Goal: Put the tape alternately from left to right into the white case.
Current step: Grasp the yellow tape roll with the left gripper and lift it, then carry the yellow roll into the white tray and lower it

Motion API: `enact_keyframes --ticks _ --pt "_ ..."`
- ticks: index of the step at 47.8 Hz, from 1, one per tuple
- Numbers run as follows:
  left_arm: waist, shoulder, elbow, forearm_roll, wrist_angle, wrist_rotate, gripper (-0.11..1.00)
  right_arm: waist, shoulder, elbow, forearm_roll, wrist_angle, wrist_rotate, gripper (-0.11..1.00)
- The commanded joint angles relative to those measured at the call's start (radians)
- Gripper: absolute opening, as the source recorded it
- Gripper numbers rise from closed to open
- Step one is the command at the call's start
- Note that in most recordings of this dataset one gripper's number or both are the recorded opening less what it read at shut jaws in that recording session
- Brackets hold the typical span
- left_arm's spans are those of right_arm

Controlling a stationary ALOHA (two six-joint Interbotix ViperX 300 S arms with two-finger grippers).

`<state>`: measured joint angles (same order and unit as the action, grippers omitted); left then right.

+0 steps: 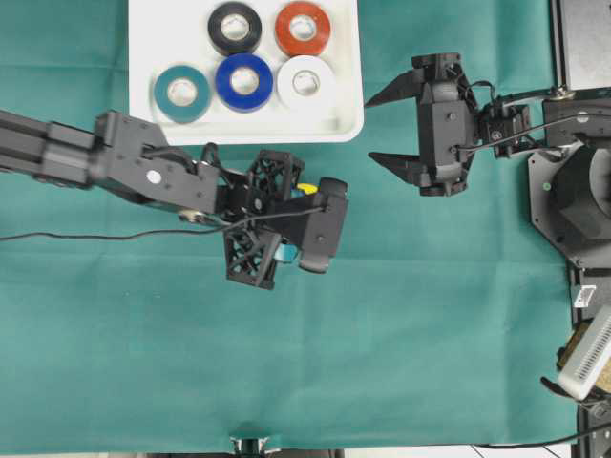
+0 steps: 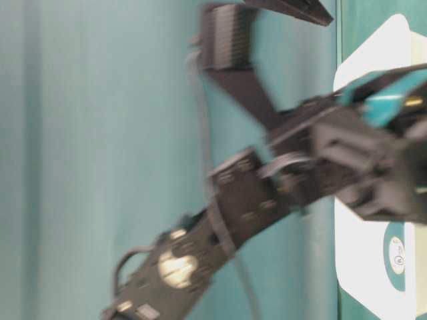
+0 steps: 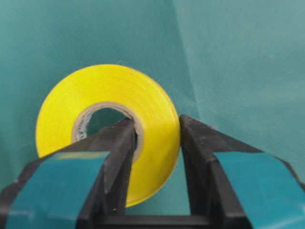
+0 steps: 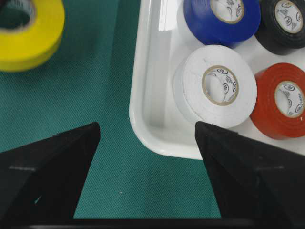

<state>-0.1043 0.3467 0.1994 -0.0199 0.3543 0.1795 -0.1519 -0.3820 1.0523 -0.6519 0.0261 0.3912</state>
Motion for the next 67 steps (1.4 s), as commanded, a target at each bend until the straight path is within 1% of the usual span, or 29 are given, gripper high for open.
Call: enact_keyframes --ticks 1,14,27,44,58,67 --pt "-0.002 -0.089 0.006 -0.002 0.009 0.003 0.26 0.002 -0.006 -0.006 0.003 -0.008 0.002 0.86" --pt "0.012 -0.195 0.077 0.000 0.020 0.002 0.26 0.002 -0.005 -0.006 0.003 -0.008 0.002 0.87" --pt "0.052 -0.215 0.126 0.000 0.021 0.002 0.26 0.002 -0.005 -0.005 0.005 -0.008 0.002 0.87" --pt "0.179 -0.250 0.193 -0.002 0.020 0.002 0.26 0.002 -0.006 -0.003 0.005 -0.008 0.002 0.87" --pt "0.278 -0.327 0.301 0.000 0.020 0.000 0.26 0.002 -0.006 -0.005 0.006 -0.008 0.002 0.87" --pt "0.350 -0.357 0.364 0.000 0.000 0.000 0.26 0.002 -0.006 -0.006 0.006 -0.008 0.003 0.87"
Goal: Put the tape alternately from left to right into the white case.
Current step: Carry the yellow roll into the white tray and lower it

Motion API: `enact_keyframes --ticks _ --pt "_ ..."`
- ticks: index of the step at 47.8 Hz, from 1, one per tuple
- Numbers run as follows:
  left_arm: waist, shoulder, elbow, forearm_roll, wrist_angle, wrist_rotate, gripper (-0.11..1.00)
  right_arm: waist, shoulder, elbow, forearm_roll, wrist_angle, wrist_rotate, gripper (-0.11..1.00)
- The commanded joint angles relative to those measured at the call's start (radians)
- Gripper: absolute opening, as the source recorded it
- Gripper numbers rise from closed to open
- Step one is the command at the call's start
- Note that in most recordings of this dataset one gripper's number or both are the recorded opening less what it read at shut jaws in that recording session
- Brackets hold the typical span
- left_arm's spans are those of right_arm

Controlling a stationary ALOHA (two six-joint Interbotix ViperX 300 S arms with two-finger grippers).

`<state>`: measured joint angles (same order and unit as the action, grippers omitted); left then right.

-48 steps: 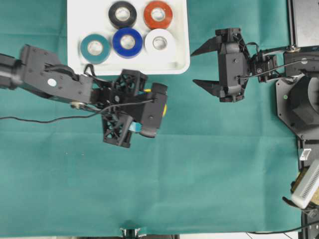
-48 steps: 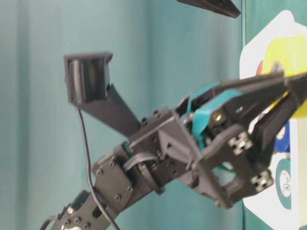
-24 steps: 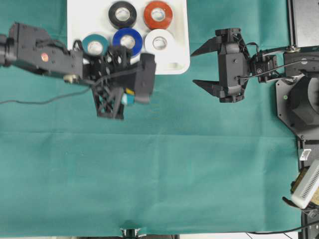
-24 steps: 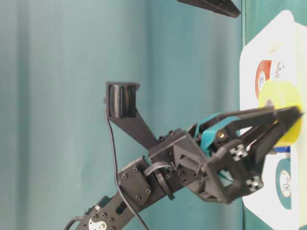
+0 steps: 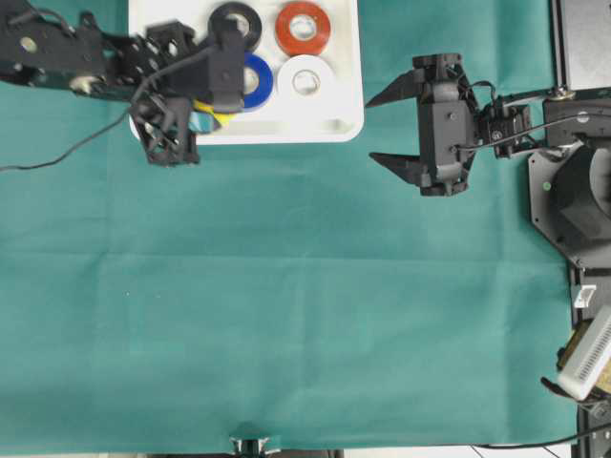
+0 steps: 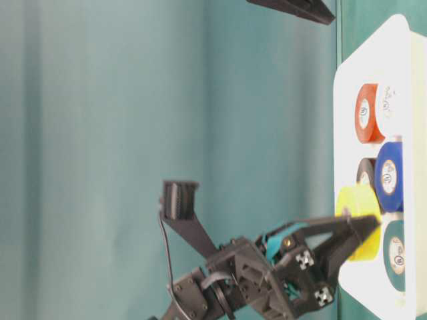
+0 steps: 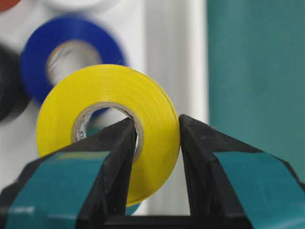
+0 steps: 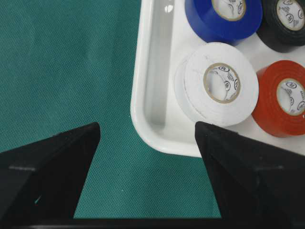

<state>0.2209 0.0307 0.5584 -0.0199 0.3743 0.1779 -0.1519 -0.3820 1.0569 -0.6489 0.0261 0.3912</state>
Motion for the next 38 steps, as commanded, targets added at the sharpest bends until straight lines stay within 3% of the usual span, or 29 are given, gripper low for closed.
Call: enact_keyframes --ticks 1,19,38 --pt "0.032 -0.043 0.009 0.000 -0.025 0.002 0.26 0.000 -0.005 -0.011 0.002 -0.008 0.002 0.87" --pt "0.170 -0.034 0.037 0.000 -0.081 0.006 0.26 0.002 -0.005 -0.011 0.003 -0.008 0.003 0.87" --pt "0.204 -0.009 0.040 0.000 -0.081 0.006 0.26 0.000 -0.006 -0.011 0.003 -0.008 0.003 0.87"
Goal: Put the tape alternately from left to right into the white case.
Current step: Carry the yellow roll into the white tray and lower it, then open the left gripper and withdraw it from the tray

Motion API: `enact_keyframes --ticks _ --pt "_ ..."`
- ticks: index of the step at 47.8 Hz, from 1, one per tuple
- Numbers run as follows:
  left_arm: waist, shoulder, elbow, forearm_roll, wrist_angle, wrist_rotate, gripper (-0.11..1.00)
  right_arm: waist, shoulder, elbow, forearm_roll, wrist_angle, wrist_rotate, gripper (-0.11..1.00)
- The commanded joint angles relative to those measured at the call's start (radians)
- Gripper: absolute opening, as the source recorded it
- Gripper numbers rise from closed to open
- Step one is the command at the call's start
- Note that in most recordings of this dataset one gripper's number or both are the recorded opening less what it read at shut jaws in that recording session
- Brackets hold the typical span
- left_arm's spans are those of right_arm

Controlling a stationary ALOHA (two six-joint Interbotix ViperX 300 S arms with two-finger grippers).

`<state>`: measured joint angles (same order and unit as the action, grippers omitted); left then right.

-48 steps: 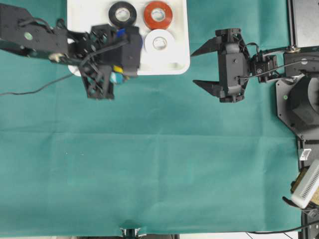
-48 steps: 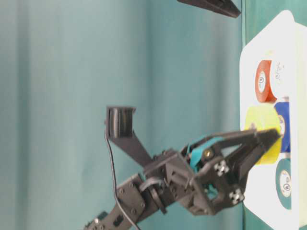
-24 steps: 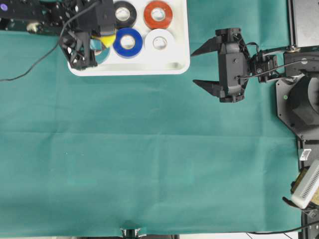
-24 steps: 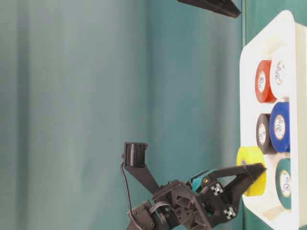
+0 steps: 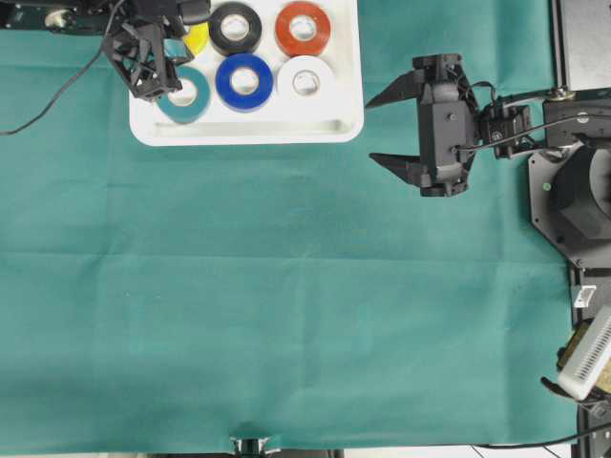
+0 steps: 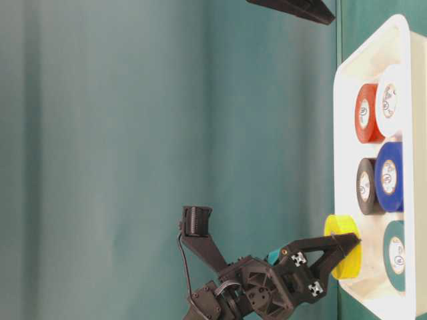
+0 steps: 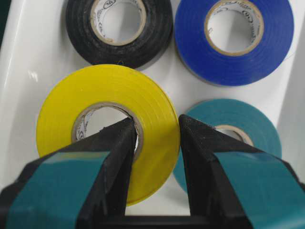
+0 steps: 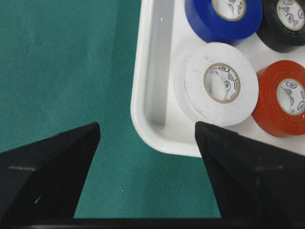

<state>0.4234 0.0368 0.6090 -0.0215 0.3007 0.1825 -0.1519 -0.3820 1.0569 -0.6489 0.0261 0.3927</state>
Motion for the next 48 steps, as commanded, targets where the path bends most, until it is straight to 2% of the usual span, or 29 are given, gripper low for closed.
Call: enact_keyframes --ticks 1,13,22,27,40,48 --pt "0.002 -0.015 -0.011 0.002 -0.008 0.002 0.26 0.002 -0.006 -0.012 0.003 -0.008 0.002 0.87" --pt "0.002 -0.017 -0.009 0.002 -0.008 0.002 0.29 0.000 -0.005 -0.011 0.003 -0.008 0.002 0.87" --pt "0.002 -0.021 -0.002 0.000 -0.008 0.002 0.82 0.002 -0.006 -0.011 0.003 -0.008 0.003 0.86" --pt "0.002 -0.025 0.005 0.002 -0.008 0.000 0.99 0.002 -0.005 -0.011 0.003 -0.008 0.009 0.87" --pt "0.000 -0.038 0.014 0.002 -0.008 -0.002 0.99 0.002 -0.006 -0.011 0.003 -0.008 0.014 0.87" --pt "-0.032 -0.071 0.029 0.000 -0.008 -0.006 0.99 0.002 -0.005 -0.009 0.003 -0.008 0.014 0.87"
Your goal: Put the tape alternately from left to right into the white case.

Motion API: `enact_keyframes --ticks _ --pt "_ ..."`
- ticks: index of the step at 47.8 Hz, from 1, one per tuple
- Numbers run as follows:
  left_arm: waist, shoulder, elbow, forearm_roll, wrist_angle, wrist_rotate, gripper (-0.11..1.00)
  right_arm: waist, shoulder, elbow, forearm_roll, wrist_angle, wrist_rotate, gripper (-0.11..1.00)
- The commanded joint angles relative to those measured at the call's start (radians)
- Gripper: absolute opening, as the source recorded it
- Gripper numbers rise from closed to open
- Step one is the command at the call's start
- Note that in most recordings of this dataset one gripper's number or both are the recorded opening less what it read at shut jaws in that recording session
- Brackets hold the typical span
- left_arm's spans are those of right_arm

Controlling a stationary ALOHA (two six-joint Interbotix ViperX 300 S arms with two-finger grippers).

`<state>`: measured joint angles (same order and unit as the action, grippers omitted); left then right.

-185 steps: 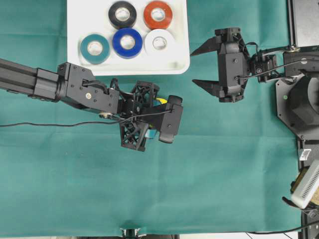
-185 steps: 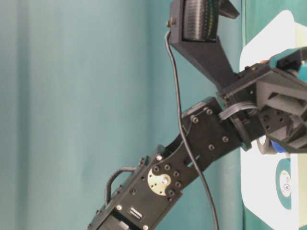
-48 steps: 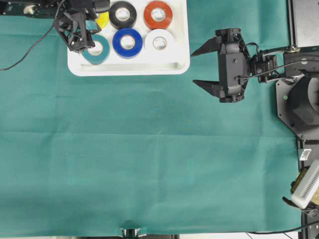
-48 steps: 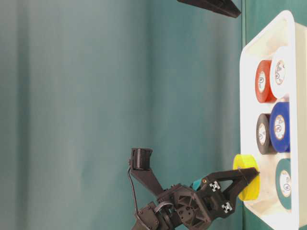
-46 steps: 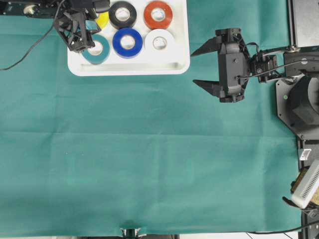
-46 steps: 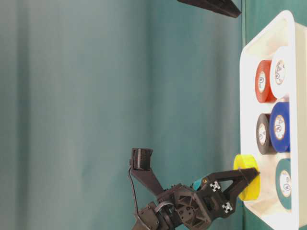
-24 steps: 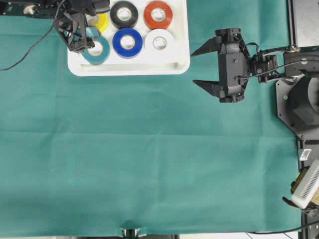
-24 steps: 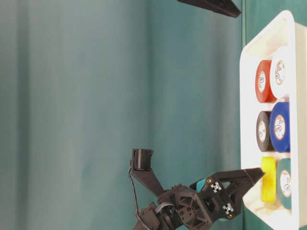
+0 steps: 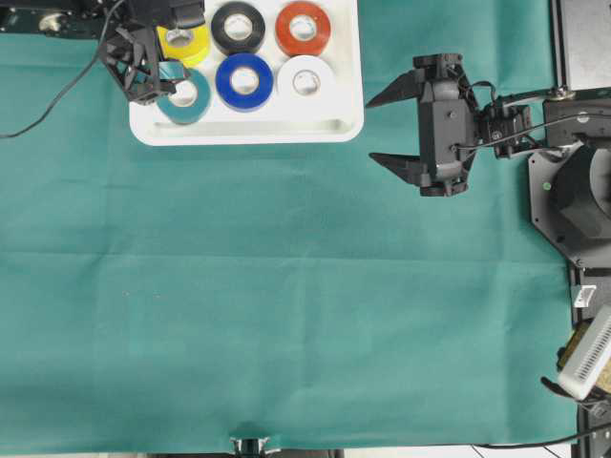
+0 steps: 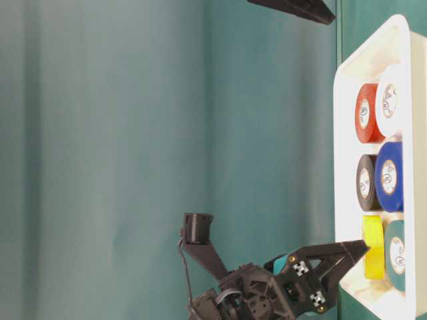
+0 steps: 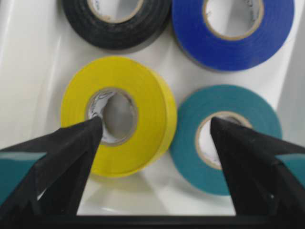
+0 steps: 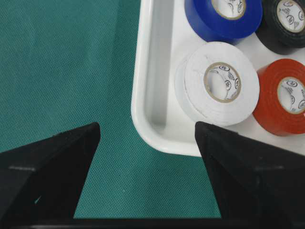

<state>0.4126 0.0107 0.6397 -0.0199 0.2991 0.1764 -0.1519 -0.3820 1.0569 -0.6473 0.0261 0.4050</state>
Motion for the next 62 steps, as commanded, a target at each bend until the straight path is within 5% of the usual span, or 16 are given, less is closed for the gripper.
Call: enact_keyframes --ticks 1,47,62 --pt "-0.028 -0.051 0.002 -0.002 -0.006 0.000 0.99 0.002 -0.005 -0.011 0.000 -0.008 0.002 0.87" --pt "-0.354 -0.219 0.144 -0.006 -0.089 -0.012 0.98 0.002 -0.005 -0.009 0.002 -0.034 0.003 0.87" --pt "-0.391 -0.238 0.186 -0.006 -0.137 -0.055 0.98 0.021 -0.006 -0.008 0.002 -0.054 0.005 0.87"
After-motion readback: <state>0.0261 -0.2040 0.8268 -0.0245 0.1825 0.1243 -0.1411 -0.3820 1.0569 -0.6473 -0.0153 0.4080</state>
